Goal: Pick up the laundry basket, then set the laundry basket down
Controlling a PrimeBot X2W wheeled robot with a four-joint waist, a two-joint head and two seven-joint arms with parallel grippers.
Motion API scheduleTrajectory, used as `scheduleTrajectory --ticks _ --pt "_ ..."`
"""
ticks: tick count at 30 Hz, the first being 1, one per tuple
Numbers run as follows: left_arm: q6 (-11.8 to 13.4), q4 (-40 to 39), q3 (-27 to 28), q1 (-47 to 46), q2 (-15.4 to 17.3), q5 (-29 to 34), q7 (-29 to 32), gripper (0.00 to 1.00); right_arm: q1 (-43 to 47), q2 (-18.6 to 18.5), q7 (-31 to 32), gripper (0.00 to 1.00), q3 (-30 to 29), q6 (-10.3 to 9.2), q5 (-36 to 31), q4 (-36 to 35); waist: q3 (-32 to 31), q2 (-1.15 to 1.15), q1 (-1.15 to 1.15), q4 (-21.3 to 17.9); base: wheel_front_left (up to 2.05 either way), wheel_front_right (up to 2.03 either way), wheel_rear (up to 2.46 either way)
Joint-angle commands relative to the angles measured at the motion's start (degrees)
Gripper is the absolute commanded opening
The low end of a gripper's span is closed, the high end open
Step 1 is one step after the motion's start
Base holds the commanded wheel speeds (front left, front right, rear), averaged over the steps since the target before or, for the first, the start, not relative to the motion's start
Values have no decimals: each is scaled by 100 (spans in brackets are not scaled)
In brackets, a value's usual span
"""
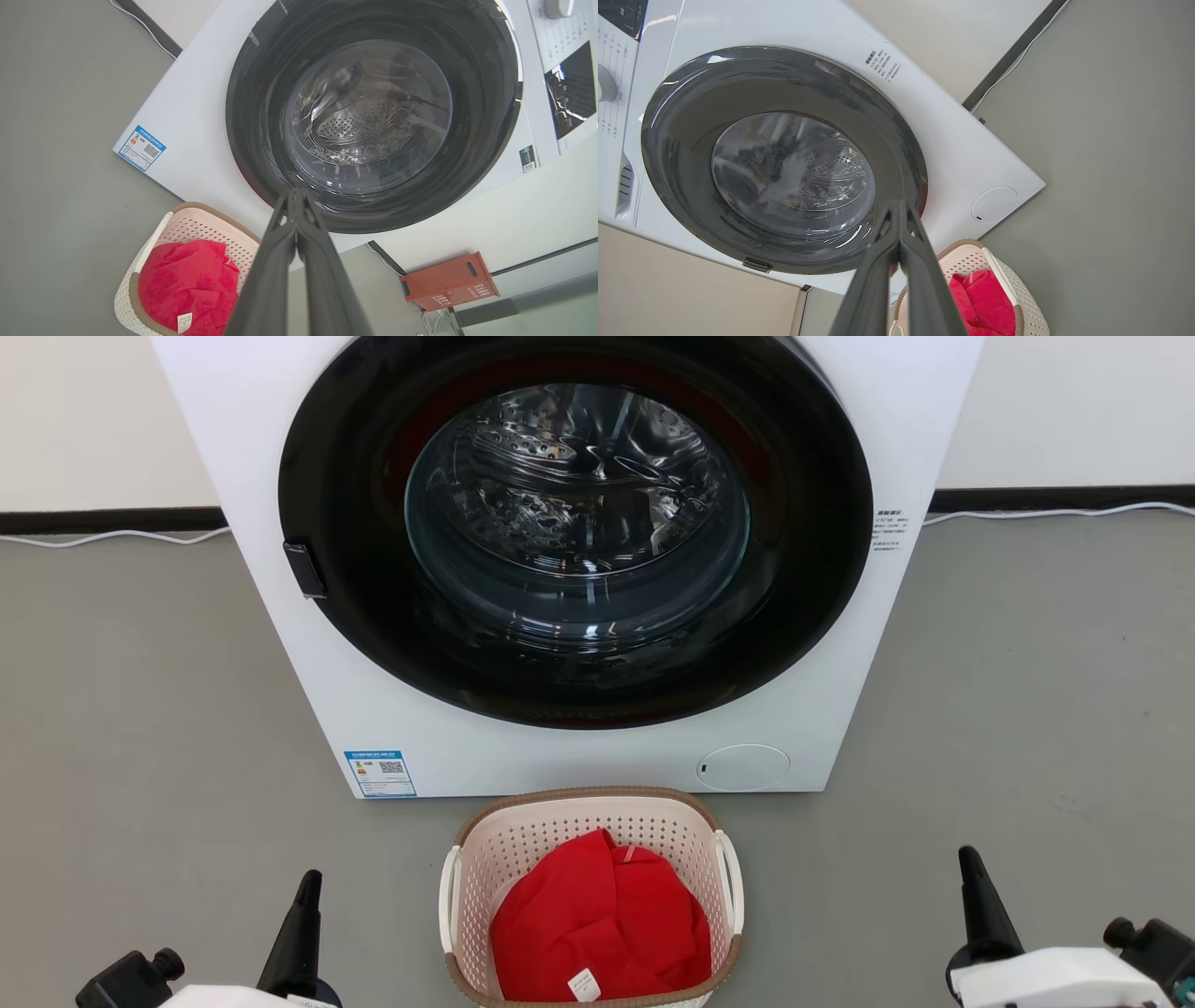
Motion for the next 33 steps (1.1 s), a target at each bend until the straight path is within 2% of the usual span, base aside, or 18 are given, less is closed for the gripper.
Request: scheduleTrajectory --ticks 1,33 --pt "-5 -115 141 -345 37 -142 28 0 -327 -33 44 0 20 23 149 -176 1 0 0 1 0 0 0" --pt "-7 46 437 -679 -197 -1824 570 0 -539 -39 579 0 -111 25 2114 -208 35 0 0 11 0 0 0"
